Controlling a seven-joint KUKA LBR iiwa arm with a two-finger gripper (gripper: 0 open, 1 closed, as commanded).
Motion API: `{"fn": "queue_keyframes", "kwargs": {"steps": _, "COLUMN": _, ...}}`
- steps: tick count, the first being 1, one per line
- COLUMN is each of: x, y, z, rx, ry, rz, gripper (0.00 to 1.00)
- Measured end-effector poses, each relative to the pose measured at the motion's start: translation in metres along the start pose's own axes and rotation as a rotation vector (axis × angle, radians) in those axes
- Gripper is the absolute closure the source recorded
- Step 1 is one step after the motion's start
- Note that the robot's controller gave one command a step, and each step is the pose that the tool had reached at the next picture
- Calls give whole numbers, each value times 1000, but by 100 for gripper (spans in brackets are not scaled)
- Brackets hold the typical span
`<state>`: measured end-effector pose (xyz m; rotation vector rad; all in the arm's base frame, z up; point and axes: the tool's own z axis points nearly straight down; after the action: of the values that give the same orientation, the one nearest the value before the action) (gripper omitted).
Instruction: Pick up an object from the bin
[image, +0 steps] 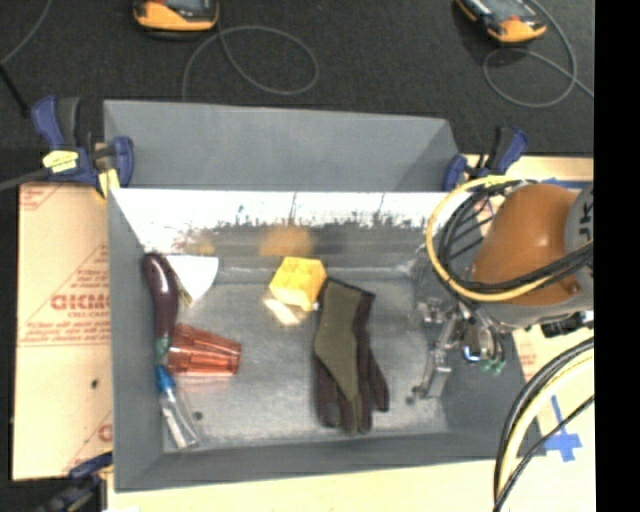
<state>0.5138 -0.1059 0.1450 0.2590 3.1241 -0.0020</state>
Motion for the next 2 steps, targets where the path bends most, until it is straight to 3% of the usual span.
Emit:
{"fn": "queue_keyframes", "kwargs": {"steps": 1, "x": -5, "y": 7, "z": 13, "rx": 0, "ry": -3, "rz": 262, "gripper": 0}}
{"fn": "queue_keyframes", "kwargs": {"steps": 2, "x": -9, "y": 26, "z": 16, "rx": 0, "ry": -5, "rz": 268, "gripper": 0}}
